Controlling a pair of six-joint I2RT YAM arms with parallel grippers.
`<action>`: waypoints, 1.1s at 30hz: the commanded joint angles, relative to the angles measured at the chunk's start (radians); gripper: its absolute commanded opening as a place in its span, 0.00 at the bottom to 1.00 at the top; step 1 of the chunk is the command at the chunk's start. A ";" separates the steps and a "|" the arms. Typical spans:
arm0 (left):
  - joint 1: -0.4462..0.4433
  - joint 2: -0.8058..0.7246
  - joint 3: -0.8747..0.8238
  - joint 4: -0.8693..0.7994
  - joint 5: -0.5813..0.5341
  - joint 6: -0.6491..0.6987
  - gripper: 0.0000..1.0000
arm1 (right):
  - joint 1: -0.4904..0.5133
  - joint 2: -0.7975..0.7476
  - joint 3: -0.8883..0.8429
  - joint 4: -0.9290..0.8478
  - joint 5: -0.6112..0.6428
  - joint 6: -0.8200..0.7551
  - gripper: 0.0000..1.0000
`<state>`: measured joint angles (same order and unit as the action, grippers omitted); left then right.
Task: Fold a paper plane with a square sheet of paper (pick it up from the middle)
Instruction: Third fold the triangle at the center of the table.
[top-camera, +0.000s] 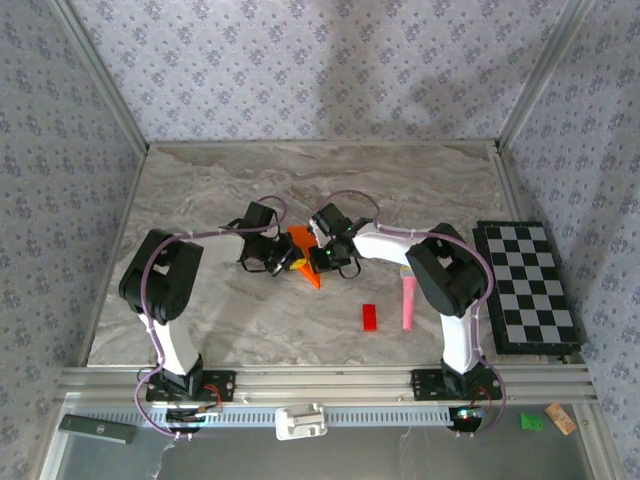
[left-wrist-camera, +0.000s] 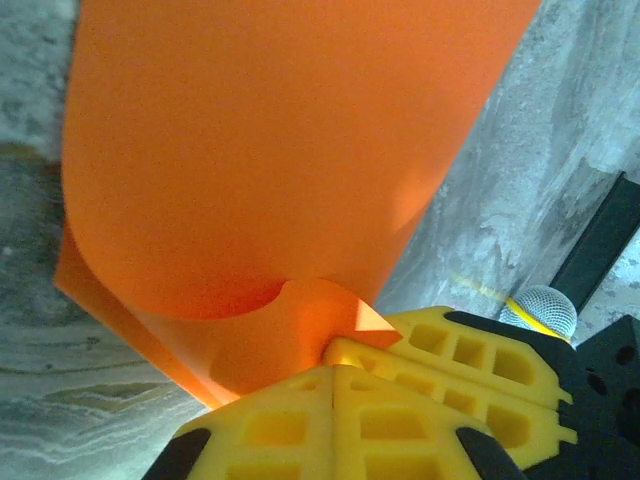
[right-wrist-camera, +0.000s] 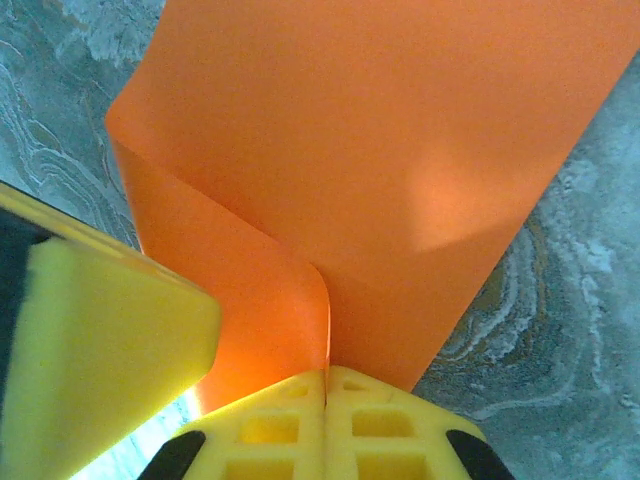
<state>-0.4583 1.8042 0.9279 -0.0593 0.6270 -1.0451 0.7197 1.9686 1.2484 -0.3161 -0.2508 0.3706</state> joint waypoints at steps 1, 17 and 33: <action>-0.002 0.020 -0.013 -0.023 -0.012 0.028 0.04 | -0.004 0.043 0.006 -0.058 0.009 0.010 0.00; -0.002 0.040 -0.005 -0.032 -0.024 0.052 0.04 | -0.004 0.048 0.008 -0.066 0.015 0.011 0.00; 0.073 0.012 0.114 -0.145 -0.069 0.140 0.12 | -0.006 0.027 0.027 -0.061 0.002 0.021 0.00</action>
<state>-0.4114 1.8263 0.9916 -0.1593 0.5793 -0.9489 0.7193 1.9694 1.2549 -0.3237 -0.2508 0.3756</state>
